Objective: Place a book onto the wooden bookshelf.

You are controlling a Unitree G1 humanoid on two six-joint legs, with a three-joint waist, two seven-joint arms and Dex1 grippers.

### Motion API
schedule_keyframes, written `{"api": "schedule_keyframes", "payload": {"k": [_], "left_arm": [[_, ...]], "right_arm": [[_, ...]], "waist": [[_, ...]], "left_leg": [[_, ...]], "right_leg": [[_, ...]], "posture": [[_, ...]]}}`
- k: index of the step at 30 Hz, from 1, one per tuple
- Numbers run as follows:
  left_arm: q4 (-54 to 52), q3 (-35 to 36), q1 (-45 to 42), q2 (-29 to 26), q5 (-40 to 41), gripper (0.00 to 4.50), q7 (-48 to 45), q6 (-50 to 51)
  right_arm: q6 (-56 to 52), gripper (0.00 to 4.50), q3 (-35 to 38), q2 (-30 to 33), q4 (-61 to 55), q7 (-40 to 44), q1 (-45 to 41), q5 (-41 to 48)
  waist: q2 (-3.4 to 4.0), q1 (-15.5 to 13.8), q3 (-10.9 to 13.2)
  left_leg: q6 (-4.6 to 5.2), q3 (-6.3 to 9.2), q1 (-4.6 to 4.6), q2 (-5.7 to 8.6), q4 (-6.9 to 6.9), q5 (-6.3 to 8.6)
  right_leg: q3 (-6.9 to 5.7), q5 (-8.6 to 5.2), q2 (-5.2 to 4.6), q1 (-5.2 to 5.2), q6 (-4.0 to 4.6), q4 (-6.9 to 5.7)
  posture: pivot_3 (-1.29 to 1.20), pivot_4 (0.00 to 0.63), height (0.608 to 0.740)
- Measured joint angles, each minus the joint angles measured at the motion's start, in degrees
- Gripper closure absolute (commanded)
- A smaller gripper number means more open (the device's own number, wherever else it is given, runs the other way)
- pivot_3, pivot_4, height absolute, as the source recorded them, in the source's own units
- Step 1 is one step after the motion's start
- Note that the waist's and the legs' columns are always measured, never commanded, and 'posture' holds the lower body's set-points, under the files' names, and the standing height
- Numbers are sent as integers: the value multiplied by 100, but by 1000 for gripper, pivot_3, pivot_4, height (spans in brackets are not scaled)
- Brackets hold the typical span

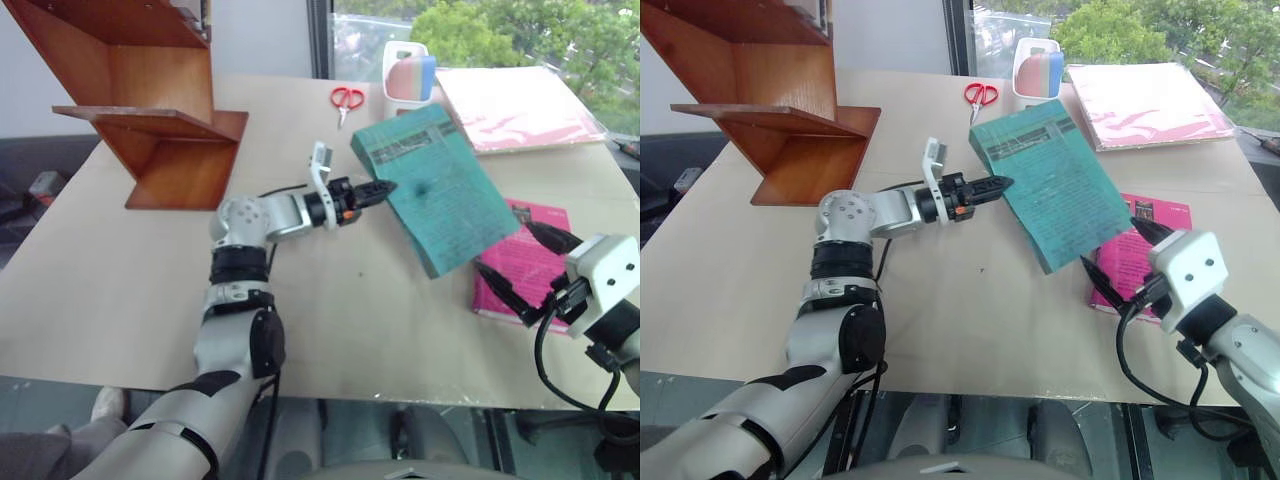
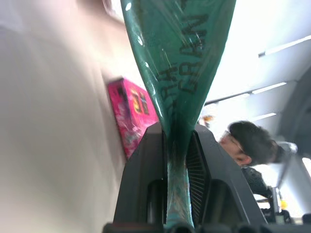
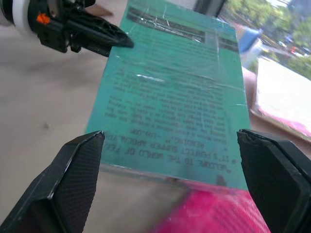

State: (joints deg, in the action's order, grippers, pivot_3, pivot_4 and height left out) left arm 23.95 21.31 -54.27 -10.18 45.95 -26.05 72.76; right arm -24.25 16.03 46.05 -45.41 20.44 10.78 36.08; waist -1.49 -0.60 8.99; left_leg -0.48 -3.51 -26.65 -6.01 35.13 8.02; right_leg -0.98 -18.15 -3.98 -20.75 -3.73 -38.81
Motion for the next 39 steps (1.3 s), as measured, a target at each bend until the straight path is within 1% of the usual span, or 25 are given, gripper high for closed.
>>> {"api": "schedule_keyframes", "payload": {"k": [1, 3, 6, 7, 8, 10, 11, 15, 16, 17, 18, 19, 20, 22, 24, 26, 27, 30, 32, 33, 35, 37, 39], "left_arm": [[-184, -104, 56, -151, -89, 3903, -11, -68], [-866, -575, 347, -758, -415, 3903, -241, -459], [-1709, -1053, 477, -1460, -832, 3903, -693, -1202], [-1859, -1113, 477, -1564, -921, 3903, -752, -1360], [-2105, -1339, 519, -1818, -1190, 3903, -899, -1767], [-2350, -1578, 563, -2072, -1557, 3903, -1059, -2328], [-2501, -1800, 629, -2319, -1862, 3903, -1250, -2849], [-2673, -2265, 619, -2877, -2824, 3903, -1582, -4302], [-2674, -2478, 535, -3167, -3314, 3903, -1663, -4952], [-2673, -2559, 461, -3291, -3543, 3903, -1692, -5233], [-2658, -2756, 251, -3632, -4054, 3903, -1846, -6023], [-2661, -2802, 122, -3718, -4198, 3903, -1912, -6287], [-2624, -2877, -173, -3857, -4438, 3903, -2062, -6766], [-2616, -2893, -629, -4020, -4665, 3903, -2305, -7283], [-2583, -2898, -820, -4103, -4751, 3903, -2515, -7529], [-2507, -3056, -984, -4298, -4787, 3903, -3079, -7555], [-2501, -3073, -992, -4320, -4787, 3903, -3126, -7554], [-2385, -3176, -1216, -4869, -4635, 3903, -4224, -7084], [-2327, -3181, -1595, -5067, -4550, 3903, -4684, -6677], [-2280, -3204, -1806, -5137, -4548, 3903, -4873, -6642], [-2149, -3195, -2249, -5394, -4603, 3903, -5244, -6681], [-1980, -3211, -2414, -5598, -4711, 3903, -5457, -6841], [-1633, -3284, -2546, -5900, -4994, 3903, -5766, -7136]], "right_arm": [[44, 0, -39, -35, 137, 83, -137, -14], [135, 0, -307, -129, 588, 364, -623, -137], [303, 0, -610, -323, 1212, 690, -1064, -366], [342, 0, -666, -373, 1307, 750, -1151, -416], [409, 0, -764, -449, 1493, 863, -1332, -498], [470, 0, -845, -499, 1667, 968, -1486, -594], [495, 0, -880, -582, 1797, 1055, -1619, -654], [598, 0, -965, -717, 2122, 1278, -1950, -780], [632, 0, -997, -740, 2243, 1349, -2064, -829], [653, 0, -1005, -754, 2297, 1382, -2101, -848], [708, 0, -1050, -802, 2426, 1468, -2209, -907], [719, 0, -1060, -813, 2466, 1500, -2243, -924], [773, 0, -1094, -845, 2597, 1572, -2355, -984], [883, 0, -1115, -878, 2711, 1672, -2492, -1077], [965, 0, -1122, -912, 2810, 1730, -2559, -1144], [1069, 0, -1164, -992, 3045, 1798, -2736, -1275], [1076, 0, -1167, -999, 3063, 1802, -2750, -1286], [1237, 0, -1233, -1147, 3371, 1916, -3000, -1385], [1336, 0, -1280, -1230, 3562, 1966, -3102, -1442], [1394, 0, -1297, -1279, 3652, 2026, -3158, -1462], [1528, 0, -1334, -1349, 3799, 2141, -3254, -1509], [1608, 0, -1343, -1397, 3944, 2189, -3329, -1549], [1750, 0, -1347, -1460, 4222, 2260, -3483, -1628]], "waist": [[4, 28, 3], [-1, 100, 8], [6, 72, 13], [10, 48, 13], [9, 30, 14], [15, -21, 14], [14, -27, 16], [16, -35, 18], [16, -31, 19], [16, -30, 21], [12, -29, 23], [14, -39, 25], [14, -51, 26], [19, -59, 26], [23, -48, 24], [27, -25, 27], [28, -23, 27], [30, 34, 44], [27, 23, 53], [25, 11, 58], [35, -13, 67], [37, -11, 68], [43, -2, 72]], "left_leg": [[-1, -1, 0, 0, 0, 0], [-4, -3, 7, -6, -5, -2], [-12, -6, 7, -6, -6, -7], [-12, -8, 7, -5, -6, -7], [-10, -10, 7, -5, -5, -6], [-10, -13, 7, -5, -5, -5], [-10, -13, 6, -5, -6, -5], [-5, -17, 5, -6, -5, -2], [-5, -18, 5, -6, -5, -2], [-5, -20, 5, -6, -7, -2], [-5, -22, 4, -7, -7, -2], [-5, -24, 0, -6, -9, -2], [-4, -26, -1, -7, -7, -2], [-3, -35, -5, -7, -6, -1], [-3, -40, -2, -8, -6, -1], [-3, -45, -3, -12, -6, -2], [-3, -47, -3, -12, -6, -2], [-3, -68, -14, -26, -6, -3], [-3, -69, -18, -27, -6, -3], [-3, -71, -19, -27, -7, -3], [-3, -83, -21, -27, -7, -2], [-3, -83, -21, -28, -6, -2], [-3, -85, -20, -29, -5, -3]], "right_leg": [[4, 0, 1, -2, 0, -4], [6, 1, 7, -2, 1, -5], [5, 1, 6, -2, 2, -4], [6, 1, 4, -1, 2, -3], [7, 1, 4, -3, 1, -2], [7, 1, 3, -2, 2, -2], [7, 1, 3, -3, 2, -2], [9, 1, 3, -5, 2, -3], [10, 1, 4, -7, 2, -3], [10, 1, 4, -8, 2, -2], [11, 1, 4, -12, 2, -2], [12, 1, 4, -15, 2, -2], [13, 1, 4, -15, 2, -1], [20, 0, 3, -21, 1, 1], [25, 0, 3, -23, 1, -2], [32, 0, 6, -35, 1, -13], [34, 0, 6, -37, 1, -16], [60, 2, 21, -67, 0, -30], [60, 1, 21, -73, 0, -29], [62, 1, 22, -75, 0, -29], [72, 1, 20, -80, -1, -24], [72, 1, 21, -83, -1, -26], [73, 0, 21, -87, 0, -35]], "posture": [[0, 150, 740], [0, 150, 740], [0, 150, 740], [0, 150, 740], [0, 150, 740], [0, 150, 740], [0, 150, 740], [0, 150, 740], [0, 150, 740], [0, 150, 740], [0, 150, 740], [0, 150, 740], [0, 150, 740], [0, 150, 740], [0, 150, 740], [0, 150, 740], [0, 150, 740], [0, 150, 740], [0, 150, 740], [0, 150, 740], [0, 150, 740], [0, 150, 740], [0, 150, 740]]}}
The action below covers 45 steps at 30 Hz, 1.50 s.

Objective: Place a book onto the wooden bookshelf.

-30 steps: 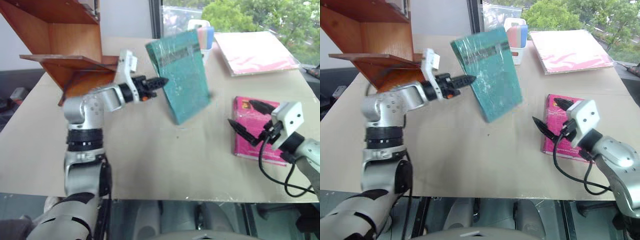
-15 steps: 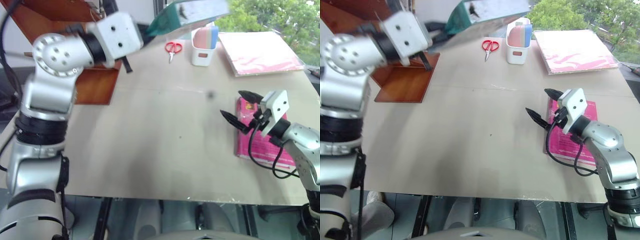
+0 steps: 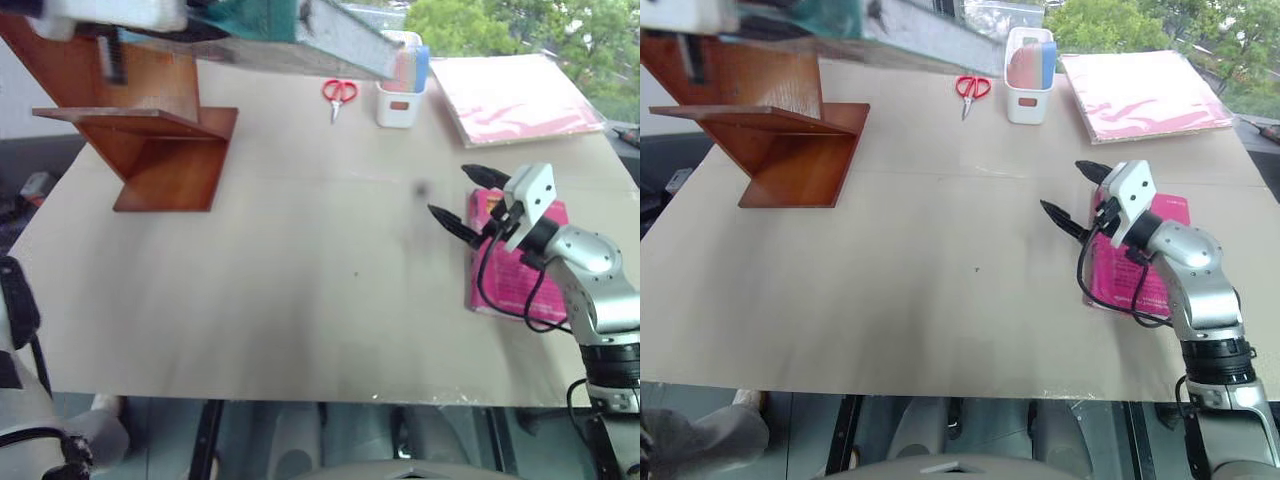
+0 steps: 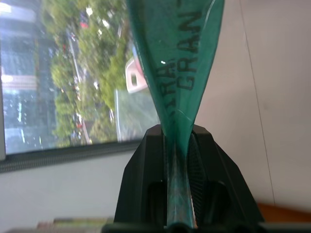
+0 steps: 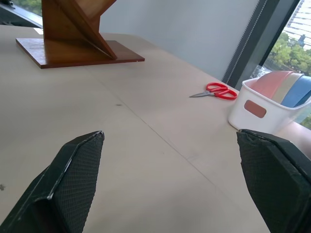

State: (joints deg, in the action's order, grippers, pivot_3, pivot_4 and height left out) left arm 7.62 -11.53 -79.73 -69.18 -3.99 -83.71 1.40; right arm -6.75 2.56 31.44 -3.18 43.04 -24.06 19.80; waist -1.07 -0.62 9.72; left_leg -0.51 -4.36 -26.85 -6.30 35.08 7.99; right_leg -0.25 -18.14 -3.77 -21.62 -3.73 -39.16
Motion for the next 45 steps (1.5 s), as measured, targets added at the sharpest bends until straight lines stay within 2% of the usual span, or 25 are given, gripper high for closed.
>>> {"api": "schedule_keyframes", "payload": {"k": [4, 8, 10, 14, 23, 31, 42, 43, 44, 45], "left_arm": [[599, -141, -140, -322, -544, 3903, -229, -621], [1108, -237, -212, -409, -1050, 3903, -171, -1043], [1491, -264, -27, -480, -1390, 3903, 6, -1300], [1847, -250, 590, -579, -1756, 3903, 424, -1475], [1836, 109, 1373, -585, -1772, 3903, 1031, -1425], [1806, 329, 1748, -581, -1712, 3903, 1299, -1356], [1997, 235, 1703, -420, -1840, 3903, 1535, -1176], [2002, 223, 1696, -406, -1848, 3322, 1552, -1158], [2013, 222, 1690, -400, -1853, 3054, 1591, -1137], [2052, 218, 1676, -399, -1912, 2601, 1654, -1101]], "right_arm": [[139, 0, -101, -114, 195, 171, -211, -51], [191, 0, -116, -146, 181, 406, -484, 109], [143, 0, -118, -280, -70, 690, -748, 506], [-174, 0, -180, -681, -247, 726, -1271, 901], [-302, 0, -627, -1397, -14, 356, -1596, 597], [-290, 0, -625, -1456, 196, 413, -1698, 530], [-168, 0, -604, -1617, 211, 671, -1842, 685], [-165, 0, -604, -1619, 211, 683, -1855, 696], [-163, 0, -604, -1620, 211, 695, -1862, 707], [-163, 0, -604, -1624, 211, 709, -1864, 716]], "waist": [[3, 2, 7], [3, 0, 8], [3, -3, 10], [1, 18, 13], [-19, 29, 20], [-18, 113, 20], [-17, 148, 20], [-17, 148, 20], [-17, 149, 20], [-17, 151, 20]], "left_leg": [[0, -5, 0, -2, 3, 0], [1, -7, 1, -3, 7, 0], [1, -7, 3, -6, 9, 0], [1, -13, 7, -10, 19, 0], [1, -20, 10, -23, 27, 0], [1, -24, 12, -24, 26, 0], [0, -25, 19, -30, 26, -1], [-1, -25, 21, -31, 26, -1], [-1, -25, 22, -33, 26, -1], [-1, -26, 23, -33, 26, -1]], "right_leg": [[6, 0, 1, -6, 0, -10], [7, -1, 1, -8, 0, -23], [8, -1, 1, -8, 1, -29], [13, -1, 2, -14, 1, -58], [15, 0, 10, -19, 3, -72], [17, 0, 10, -19, 3, -73], [18, 0, 16, -20, 3, -85], [18, 1, 17, -20, 4, -86], [19, 1, 18, -19, 4, -86], [20, 1, 19, -20, 4, -86]], "posture": [[0, 150, 740], [0, 150, 740], [0, 150, 740], [0, 150, 740], [0, 150, 740], [0, 150, 740], [0, 150, 740], [0, 150, 740], [0, 150, 740], [0, 150, 740]]}}
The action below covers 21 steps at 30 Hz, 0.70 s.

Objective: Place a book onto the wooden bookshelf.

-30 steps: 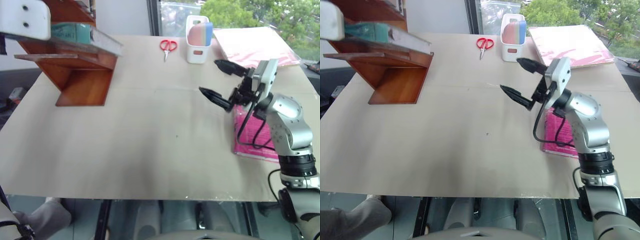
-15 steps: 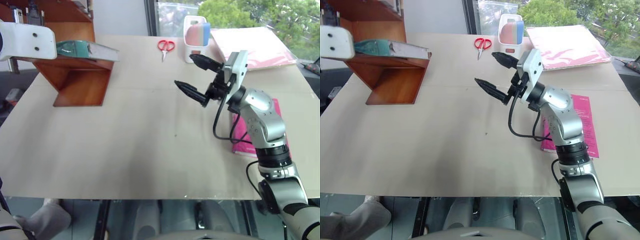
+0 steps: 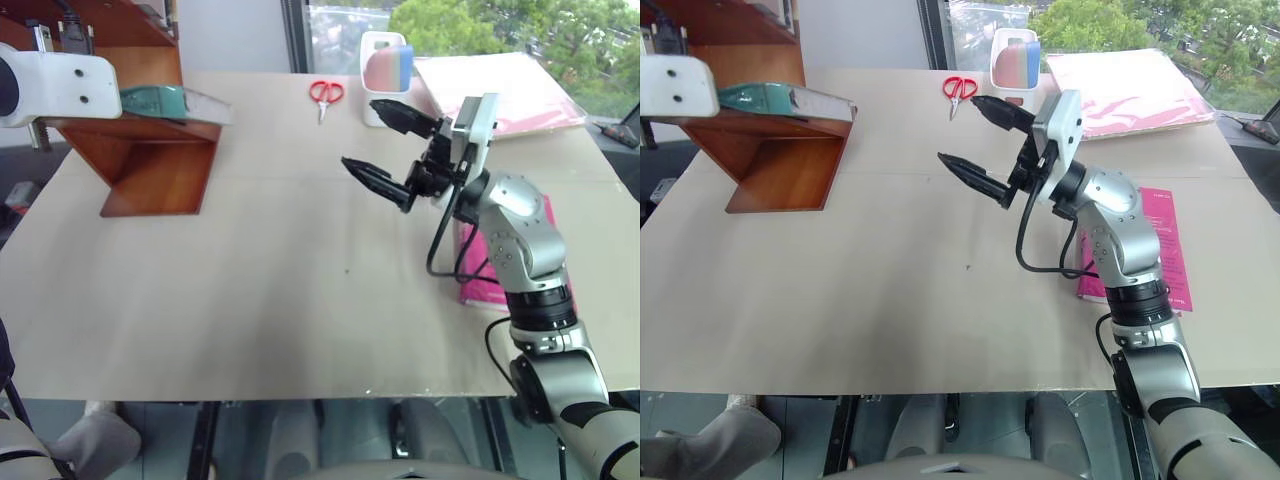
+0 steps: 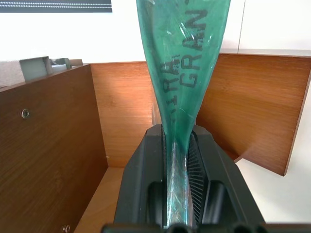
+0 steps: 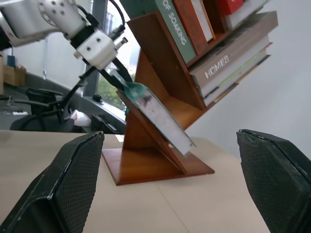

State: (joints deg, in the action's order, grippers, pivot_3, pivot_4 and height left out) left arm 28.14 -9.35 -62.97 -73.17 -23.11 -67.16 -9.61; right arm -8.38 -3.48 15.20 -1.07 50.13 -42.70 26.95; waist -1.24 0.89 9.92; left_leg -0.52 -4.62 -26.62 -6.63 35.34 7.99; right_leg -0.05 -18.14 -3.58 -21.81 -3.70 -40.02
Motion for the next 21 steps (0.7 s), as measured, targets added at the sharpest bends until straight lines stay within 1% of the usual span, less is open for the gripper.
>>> {"api": "schedule_keyframes", "payload": {"k": [2, 4, 5, 6, 8, 10, 11, 13, 14, 15, 16, 17, 18, 19, 20, 21], "left_arm": [[156, -6, 0, 0, -42, 1742, 23, 66], [178, 16, 10, -2, 1, 693, 23, 78], [168, 49, 30, -6, 31, 350, 25, 85], [118, 151, 134, -44, 100, 139, 47, 106], [-48, 402, 409, -137, 326, 139, 63, 149], [-528, 966, 928, -169, 883, 139, 41, 274], [-742, 1137, 1071, -165, 1103, 139, 0, 338], [-1584, 1802, 1496, -68, 1839, 139, -92, 938], [-2134, 2142, 1648, 78, 2269, 139, -126, 1384], [-2431, 2270, 1685, 141, 2517, 139, -129, 1618], [-2931, 2496, 1743, 286, 3018, 139, -98, 2250], [-3822, 2839, 1814, 604, 3890, 139, 102, 3285], [-4346, 2964, 1827, 789, 4406, 139, 261, 3837], [-4874, 3056, 1864, 1117, 4928, 139, 579, 4427], [-5350, 3111, 1984, 1504, 5357, 139, 934, 4880], [-5616, 3090, 2114, 1786, 5623, 139, 1184, 5141]], "right_arm": [[0, 0, 3, 1, 0, 12, 0, 5], [-2, 0, 2, -3, 0, 22, -1, 8], [-4, 0, 1, -5, 0, 26, -4, 9], [-9, 0, -1, -11, 2, 40, -20, 12], [-16, 0, 9, 20, 5, 73, -51, 28], [-29, 0, 19, 100, 19, 157, -66, 46], [-37, 0, 29, 167, 37, 196, -68, 52], [-135, 0, 57, 288, 54, 237, -67, 77], [-190, 0, 65, 389, 55, 257, -53, 82], [-233, 0, 74, 434, 53, 269, -48, 85], [-305, 0, 84, 519, 6, 279, -2, 100], [-439, 0, 113, 719, -158, 280, 198, 109], [-534, 0, 130, 814, -213, 275, 329, 106], [-660, 0, 133, 912, -305, 237, 483, 102], [-793, 0, 133, 960, -431, 173, 640, 99], [-898, 0, 122, 969, -512, 116, 730, 85]], "waist": [[-1, -7, 0], [-1, -20, 0], [-1, -25, 0], [-1, -25, 0], [-1, -23, 0], [-1, -21, 0], [-5, -32, 1], [-6, -33, 2], [-6, -37, 2], [-7, -43, 2], [-7, -44, 2], [-8, -56, 1], [-12, -67, -1], [-5, -67, -2], [3, -62, -6], [3, -53, -6]], "left_leg": [[0, -1, -1, 0, 0, 0], [0, -4, -5, 0, -1, 1], [1, -5, -6, 0, -1, 1], [1, -7, -6, 0, -1, 1], [0, -7, -6, -1, -3, 1], [0, -10, -6, -3, -5, 1], [0, -8, -7, -3, -3, 0], [0, -7, -7, -3, 0, 1], [0, -7, -7, -3, 2, 1], [0, -5, -7, -3, 5, 1], [0, -4, -6, -3, 5, 1], [0, 2, -6, -1, 5, 1], [0, 6, -5, 0, 9, 1], [0, 6, -3, 1, 11, 1], [0, 5, 5, 2, 9, 1], [-1, 8, 10, 1, 10, 0]], "right_leg": [[1, 0, 1, -1, 0, 3], [1, 0, 0, 0, 0, 11], [1, 0, -1, 0, 0, 12], [2, 0, -1, -1, 0, 14], [4, 0, -1, -2, 0, 13], [6, 0, -1, -5, 0, 13], [4, 0, -1, -4, 1, 11], [4, 1, -2, 1, 0, 11], [3, 1, -3, 1, 0, 11], [2, 1, -3, 3, 0, 8], [2, 1, -2, 7, 0, 9], [0, 1, -4, 12, 0, 13], [-1, 1, -3, 14, 0, 11], [-1, 1, -3, 15, -1, 6], [4, 1, -2, 17, -1, 1], [6, 1, 1, 17, -1, -8]], "posture": [[0, 150, 740], [0, 150, 740], [0, 150, 740], [0, 150, 740], [0, 150, 740], [0, 150, 740], [0, 150, 740], [0, 150, 740], [0, 150, 740], [0, 150, 740], [0, 150, 740], [0, 150, 740], [0, 150, 740], [0, 150, 740], [0, 150, 740], [0, 150, 740]]}}
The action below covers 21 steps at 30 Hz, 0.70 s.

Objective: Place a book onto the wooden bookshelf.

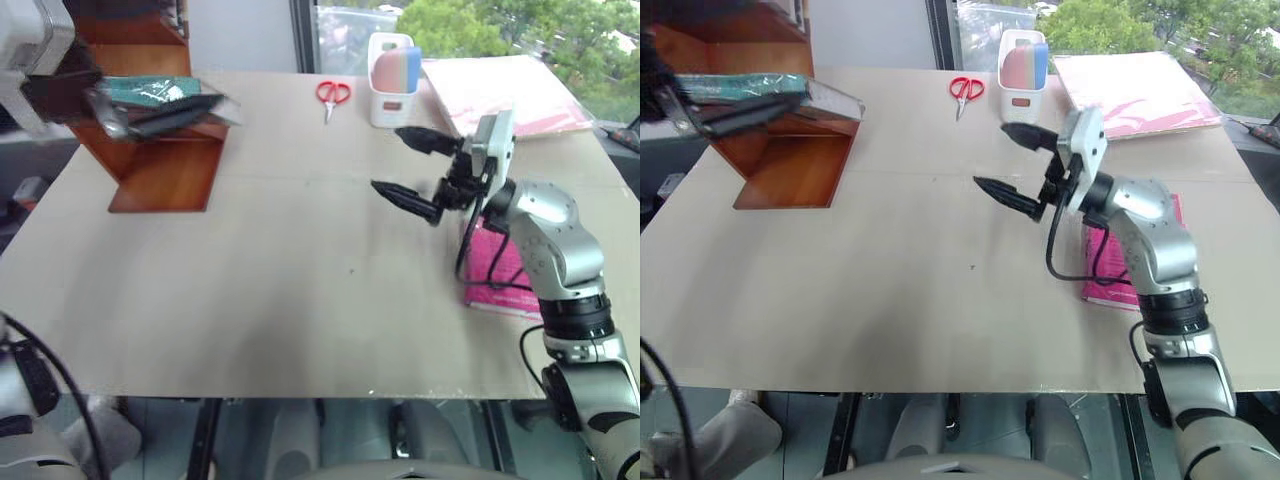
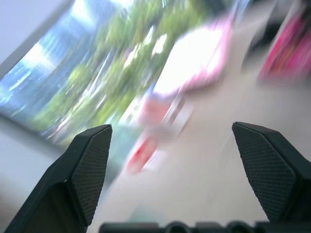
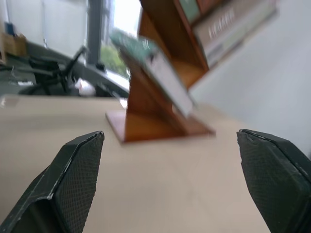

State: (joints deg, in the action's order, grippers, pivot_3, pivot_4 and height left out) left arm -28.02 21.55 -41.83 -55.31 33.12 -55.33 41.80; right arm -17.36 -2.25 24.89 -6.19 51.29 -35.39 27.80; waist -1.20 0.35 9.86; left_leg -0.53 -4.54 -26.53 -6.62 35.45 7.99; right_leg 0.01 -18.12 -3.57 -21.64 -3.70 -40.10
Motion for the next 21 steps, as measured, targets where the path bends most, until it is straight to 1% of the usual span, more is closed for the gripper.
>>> {"api": "schedule_keyframes", "payload": {"k": [1, 2, 3, 4, 5, 6, 7, 9, 12, 14, 18, 20, 21], "left_arm": [[-232, -44, 117, 458, 253, 139, 313, 199], [-388, -166, 310, 1081, 459, 139, 797, 360], [-471, -399, 620, 1756, 448, 139, 1304, 339], [-479, -478, 730, 1924, 420, 139, 1429, 314], [-473, -773, 1082, 2311, 246, 139, 1788, 207], [-458, -963, 1369, 2546, 51, 139, 2018, 73], [-385, -1140, 1678, 2676, -160, 139, 2153, -126], [-51, -1249, 2118, 2883, -375, 139, 2289, -430], [482, -1222, 2559, 2972, -370, 139, 2090, -712], [720, -1280, 2657, 2867, -527, 139, 1976, -1001], [804, -1310, 2729, 2760, -633, 139, 1828, -1261], [965, -1264, 2981, 2580, -614, 139, 1486, -1558], [1283, -1185, 3139, 2493, -626, 139, 1212, -1929]], "right_arm": [[-91, 0, -21, 22, -104, -103, 92, -67], [-192, 0, -94, 35, -236, -310, 190, -223], [-316, 0, -207, 8, -405, -567, 301, -418], [-356, 0, -242, -14, -441, -631, 328, -463], [-510, 0, -349, -69, -568, -851, 445, -581], [-640, 0, -430, -78, -710, -1002, 579, -685], [-765, 0, -516, -63, -883, -1117, 763, -777], [-1081, 0, -610, -14, -1212, -1245, 1148, -811], [-1472, 0, -612, 20, -1609, -1434, 1600, -770], [-1508, 0, -639, 6, -1755, -1625, 1794, -901], [-1532, 0, -798, -172, -1757, -1983, 1958, -1155], [-1593, 0, -873, -258, -1788, -2105, 2223, -1202], [-1613, 0, -885, -258, -1813, -2130, 2357, -1211]], "waist": [[3, 5, -2], [4, 23, -3], [3, 47, -4], [3, 56, -4], [-2, 68, 0], [-2, 65, 0], [-2, 51, 0], [-1, 23, -1], [-2, 17, -1], [-4, 12, -3], [-6, 22, -5], [-9, 26, -9], [-6, 28, -10]], "left_leg": [[-3, 2, 5, 0, 0, -2], [-5, 2, 11, 0, 7, -4], [-6, 4, 12, -1, 13, -4], [-6, 1, 15, -1, 15, -4], [-6, -1, 14, -3, 20, -4], [-6, -2, 15, -2, 20, -4], [-6, -2, 15, -2, 19, -4], [-6, -4, 15, -2, 17, -4], [-6, -6, 13, -2, 17, -3], [-7, -5, 13, -2, 16, -3], [-7, -4, 13, -2, 10, -3], [-7, -7, 13, -2, -7, -3], [-7, -10, 13, -2, -14, -3]], "right_leg": [[1, 0, 2, 0, 0, -5], [4, 0, 4, 1, 0, -19], [10, 1, 9, 0, 1, -24], [16, 1, 10, 1, 1, -27], [22, 1, 13, -4, 2, -36], [23, 1, 13, -5, 2, -36], [22, 1, 13, -5, 2, -34], [21, 0, 12, -5, 3, -29], [21, 2, 10, -3, 4, -19], [19, 4, 10, -2, 8, -12], [19, 6, 11, 0, 10, 7], [20, 6, 10, 2, 11, 20], [21, 6, 10, -1, 11, 22]], "posture": [[0, 150, 740], [0, 150, 740], [0, 150, 740], [0, 150, 740], [0, 150, 740], [0, 150, 740], [0, 150, 740], [0, 150, 740], [0, 150, 740], [0, 150, 740], [0, 150, 740], [0, 150, 740], [0, 150, 740]]}}
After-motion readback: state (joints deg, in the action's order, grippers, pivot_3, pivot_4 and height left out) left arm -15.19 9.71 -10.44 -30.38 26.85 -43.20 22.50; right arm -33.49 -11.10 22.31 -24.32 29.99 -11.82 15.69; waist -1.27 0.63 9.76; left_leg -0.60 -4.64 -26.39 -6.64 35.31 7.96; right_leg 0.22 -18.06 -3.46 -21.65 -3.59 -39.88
